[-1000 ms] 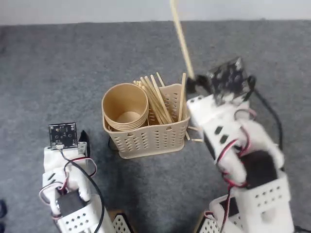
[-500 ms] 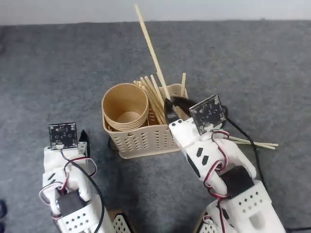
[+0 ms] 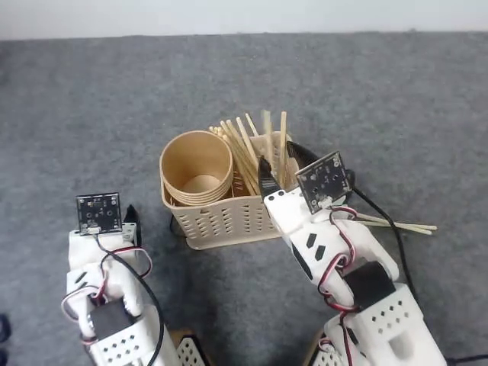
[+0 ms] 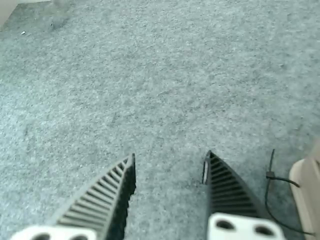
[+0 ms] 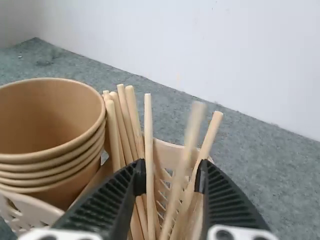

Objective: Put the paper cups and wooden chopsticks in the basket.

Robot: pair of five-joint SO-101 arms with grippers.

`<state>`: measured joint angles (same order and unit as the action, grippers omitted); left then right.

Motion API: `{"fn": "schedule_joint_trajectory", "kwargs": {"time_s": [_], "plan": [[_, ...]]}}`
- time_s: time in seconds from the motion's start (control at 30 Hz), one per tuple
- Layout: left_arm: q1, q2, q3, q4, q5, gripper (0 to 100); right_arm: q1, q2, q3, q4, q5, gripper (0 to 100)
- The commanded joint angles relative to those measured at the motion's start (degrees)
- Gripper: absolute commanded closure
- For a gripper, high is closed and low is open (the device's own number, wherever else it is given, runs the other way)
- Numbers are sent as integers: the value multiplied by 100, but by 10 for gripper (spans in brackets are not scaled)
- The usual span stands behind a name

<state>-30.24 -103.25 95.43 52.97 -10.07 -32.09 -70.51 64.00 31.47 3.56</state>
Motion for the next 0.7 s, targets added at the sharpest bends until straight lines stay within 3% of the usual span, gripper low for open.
{"fn": "schedule_joint_trajectory", "kwargs": {"time_s": [0.0, 0.17, 0.4, 0.67], "plan": [[53, -97, -31, -167, -18, 793, -48, -84, -35, -92, -44, 837], [53, -97, -31, -167, -18, 793, 31, -92, -149, 4, -9, 836], [53, -97, -31, -167, -18, 793, 1121, -40, -2180, 2369, 677, 837], [53, -97, -31, -149, -18, 793, 2176, -31, -3560, 3178, 1187, 837]]}}
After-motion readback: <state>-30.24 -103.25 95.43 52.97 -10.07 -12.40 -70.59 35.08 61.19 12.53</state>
